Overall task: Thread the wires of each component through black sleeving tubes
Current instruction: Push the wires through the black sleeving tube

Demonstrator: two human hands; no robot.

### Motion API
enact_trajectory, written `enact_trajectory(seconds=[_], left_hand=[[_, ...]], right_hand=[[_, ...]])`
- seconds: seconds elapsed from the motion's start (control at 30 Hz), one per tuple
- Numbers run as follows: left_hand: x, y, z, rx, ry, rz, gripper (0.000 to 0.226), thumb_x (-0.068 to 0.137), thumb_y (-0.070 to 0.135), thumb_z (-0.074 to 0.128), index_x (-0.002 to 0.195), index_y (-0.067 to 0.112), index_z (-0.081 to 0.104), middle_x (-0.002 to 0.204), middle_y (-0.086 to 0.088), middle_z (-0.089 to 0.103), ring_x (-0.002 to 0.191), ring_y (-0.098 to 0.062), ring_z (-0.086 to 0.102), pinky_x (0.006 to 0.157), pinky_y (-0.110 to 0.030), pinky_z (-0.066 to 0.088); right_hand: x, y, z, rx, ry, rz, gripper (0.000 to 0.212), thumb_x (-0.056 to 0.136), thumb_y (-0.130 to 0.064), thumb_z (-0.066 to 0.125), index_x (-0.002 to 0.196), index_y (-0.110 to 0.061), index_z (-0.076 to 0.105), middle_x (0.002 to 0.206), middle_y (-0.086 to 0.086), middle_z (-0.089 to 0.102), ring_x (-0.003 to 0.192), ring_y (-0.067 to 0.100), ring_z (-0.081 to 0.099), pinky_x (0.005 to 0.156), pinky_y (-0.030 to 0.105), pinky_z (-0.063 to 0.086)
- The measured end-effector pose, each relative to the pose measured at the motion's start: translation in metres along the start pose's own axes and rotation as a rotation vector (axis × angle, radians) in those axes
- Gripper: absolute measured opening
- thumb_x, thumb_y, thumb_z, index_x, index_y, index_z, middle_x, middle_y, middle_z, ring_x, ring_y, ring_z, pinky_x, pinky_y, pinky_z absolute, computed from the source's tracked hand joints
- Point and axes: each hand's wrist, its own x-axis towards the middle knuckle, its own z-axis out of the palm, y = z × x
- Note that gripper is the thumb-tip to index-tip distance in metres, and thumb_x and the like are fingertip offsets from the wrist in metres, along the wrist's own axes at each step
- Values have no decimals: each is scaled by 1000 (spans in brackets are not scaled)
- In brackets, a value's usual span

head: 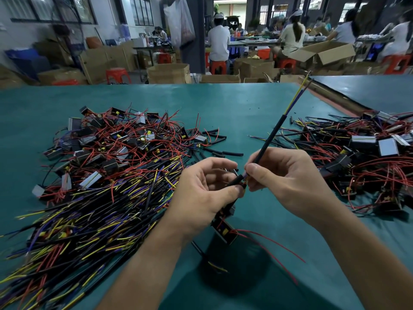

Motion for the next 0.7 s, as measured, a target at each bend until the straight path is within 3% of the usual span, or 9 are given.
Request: enact_trajectory(seconds=[0.2,0.33,0.53,0.7], left_hand=[[1,-2,0,43,15,-6,32,74,-13,74,98,7,66,73,5,66,69,-8,61,68,-25,54],[0,0,1,60,-19,-75,34,71,-12,77,98,3,65,80,-9,71,70,-16,64,66,-31,56],[0,2,1,8,46,-95,30,70,-12,77,90,8,65,73,-5,71,63,-16,63,66,-34,55],[-2,1,4,5,133,-76,33,66,-12,80,80,14,64,70,-6,72,59,-19,63,66,-47,57]], right_hand=[[-1,4,-1,-106,-9,-37,19,80,4,72,75,-14,69,67,-1,70,61,11,65,61,25,54],[0,5,0,-106,27,-52,19,78,6,74,74,-13,68,69,0,70,61,11,65,60,23,54],[1,5,1,-32,50,-11,23,76,8,74,74,-14,67,64,1,68,58,11,62,57,20,50],[1,5,2,-17,35,31,22,75,7,75,71,-13,69,61,4,67,56,14,60,57,25,50]])
